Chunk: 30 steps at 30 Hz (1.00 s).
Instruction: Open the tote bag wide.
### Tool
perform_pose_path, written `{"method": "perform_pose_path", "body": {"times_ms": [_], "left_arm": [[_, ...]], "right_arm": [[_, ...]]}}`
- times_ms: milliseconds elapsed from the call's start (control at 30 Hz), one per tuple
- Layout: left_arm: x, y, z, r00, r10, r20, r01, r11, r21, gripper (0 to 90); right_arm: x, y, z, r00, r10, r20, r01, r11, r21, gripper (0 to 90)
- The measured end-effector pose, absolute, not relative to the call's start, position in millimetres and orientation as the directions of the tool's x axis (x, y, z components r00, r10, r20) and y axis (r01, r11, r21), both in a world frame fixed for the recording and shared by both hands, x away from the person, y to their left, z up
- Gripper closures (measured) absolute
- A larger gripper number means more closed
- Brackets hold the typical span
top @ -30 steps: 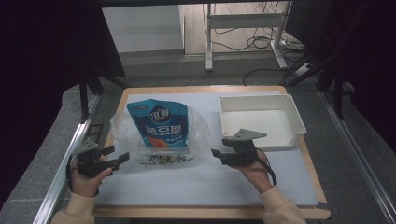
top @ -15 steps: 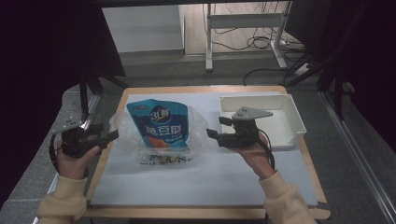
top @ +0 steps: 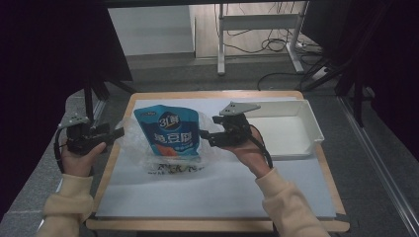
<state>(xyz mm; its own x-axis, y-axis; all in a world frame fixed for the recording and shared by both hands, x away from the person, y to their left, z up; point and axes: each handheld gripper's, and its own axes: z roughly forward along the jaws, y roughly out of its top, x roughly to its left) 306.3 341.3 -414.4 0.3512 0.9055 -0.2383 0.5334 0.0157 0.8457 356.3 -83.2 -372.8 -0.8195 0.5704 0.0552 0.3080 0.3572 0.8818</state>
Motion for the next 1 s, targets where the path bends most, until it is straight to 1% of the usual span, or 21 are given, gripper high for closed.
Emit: {"method": "perform_pose_path", "body": {"times_ms": [167, 300, 500, 633, 667, 800, 900, 1000], "left_arm": [[310, 344, -419, 0.347, 0.904, -0.25, 0.558, 0.016, 0.83, 29.6], [318, 342, -429, 0.355, 0.896, -0.266, 0.587, 0.008, 0.809, 36.3], [327, 333, -436, 0.391, 0.878, -0.274, 0.607, -0.023, 0.794, 51.6], [329, 331, -439, 0.398, 0.878, -0.267, 0.608, -0.034, 0.793, 69.3], [329, 331, -439, 0.397, 0.879, -0.263, 0.606, -0.035, 0.795, 72.4], [328, 331, -439, 0.394, 0.885, -0.249, 0.598, -0.041, 0.801, 80.5], [328, 332, -439, 0.394, 0.886, -0.245, 0.589, -0.039, 0.807, 83.6], [326, 331, -440, 0.392, 0.891, -0.229, 0.577, -0.044, 0.816, 85.1]], "right_arm": [[360, -81, -379, -0.813, 0.579, 0.053, 0.326, 0.377, 0.867, 31.4], [362, -81, -385, -0.808, 0.588, 0.049, 0.337, 0.393, 0.856, 34.7], [364, -82, -394, -0.8, 0.599, 0.037, 0.354, 0.421, 0.835, 49.4], [366, -85, -397, -0.796, 0.605, 0.029, 0.359, 0.433, 0.827, 65.8], [366, -86, -397, -0.793, 0.609, 0.025, 0.359, 0.435, 0.826, 69.4], [366, -89, -397, -0.786, 0.618, 0.015, 0.351, 0.427, 0.833, 77.9], [367, -92, -398, -0.778, 0.629, 0.008, 0.344, 0.415, 0.842, 82.6], [367, -95, -400, -0.772, 0.635, 0.007, 0.343, 0.407, 0.847, 84.9]]}}
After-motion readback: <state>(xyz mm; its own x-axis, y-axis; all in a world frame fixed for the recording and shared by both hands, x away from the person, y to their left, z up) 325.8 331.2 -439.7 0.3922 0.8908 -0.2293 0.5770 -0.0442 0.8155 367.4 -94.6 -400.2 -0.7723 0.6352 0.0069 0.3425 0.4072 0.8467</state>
